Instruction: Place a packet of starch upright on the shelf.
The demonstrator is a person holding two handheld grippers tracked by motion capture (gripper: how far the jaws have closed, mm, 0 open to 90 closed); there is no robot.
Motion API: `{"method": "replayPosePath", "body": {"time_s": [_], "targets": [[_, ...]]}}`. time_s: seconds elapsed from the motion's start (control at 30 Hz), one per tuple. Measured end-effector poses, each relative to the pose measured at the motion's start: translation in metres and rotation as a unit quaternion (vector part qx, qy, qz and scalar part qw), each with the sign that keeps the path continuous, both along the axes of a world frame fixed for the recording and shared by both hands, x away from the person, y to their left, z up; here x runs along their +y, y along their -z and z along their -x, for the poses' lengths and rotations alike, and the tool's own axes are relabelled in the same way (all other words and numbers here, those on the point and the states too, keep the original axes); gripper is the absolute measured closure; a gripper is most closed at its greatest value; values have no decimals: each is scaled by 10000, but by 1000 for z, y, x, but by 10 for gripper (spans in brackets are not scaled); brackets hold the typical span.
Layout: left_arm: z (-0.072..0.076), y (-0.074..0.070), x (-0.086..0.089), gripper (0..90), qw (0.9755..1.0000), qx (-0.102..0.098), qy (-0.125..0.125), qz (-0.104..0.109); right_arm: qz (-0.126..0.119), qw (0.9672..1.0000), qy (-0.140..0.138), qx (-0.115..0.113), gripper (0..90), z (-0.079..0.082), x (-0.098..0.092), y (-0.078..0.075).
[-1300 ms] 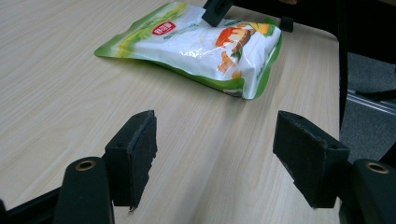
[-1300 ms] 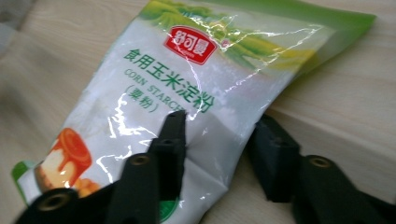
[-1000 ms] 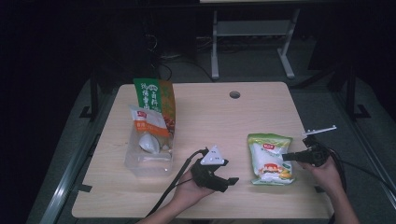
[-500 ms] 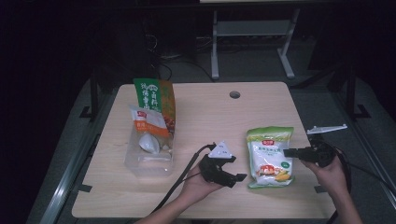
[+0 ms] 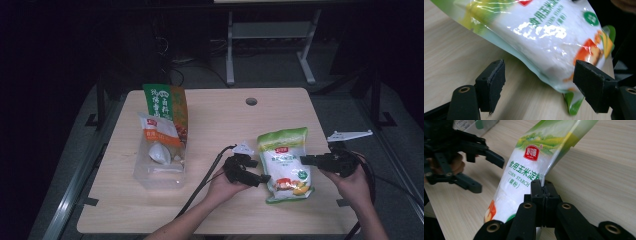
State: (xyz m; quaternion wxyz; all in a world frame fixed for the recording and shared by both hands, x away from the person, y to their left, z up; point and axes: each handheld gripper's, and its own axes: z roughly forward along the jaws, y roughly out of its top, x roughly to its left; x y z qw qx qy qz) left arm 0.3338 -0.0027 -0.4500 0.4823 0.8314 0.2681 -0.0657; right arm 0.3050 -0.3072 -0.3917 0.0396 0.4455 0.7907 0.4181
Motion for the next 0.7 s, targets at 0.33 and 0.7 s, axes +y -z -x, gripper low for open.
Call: {"method": "replayPosePath", "body": {"time_s": [0.33,0.7], "targets": [[-13,8,-14,474,9967,678,218,397,24,9996,-181,-197,885,2,8,-7],[-11,-15,-2,793,9981,181,-243,534,-193,9984,-229,-473,886,1,19,-14]]}}
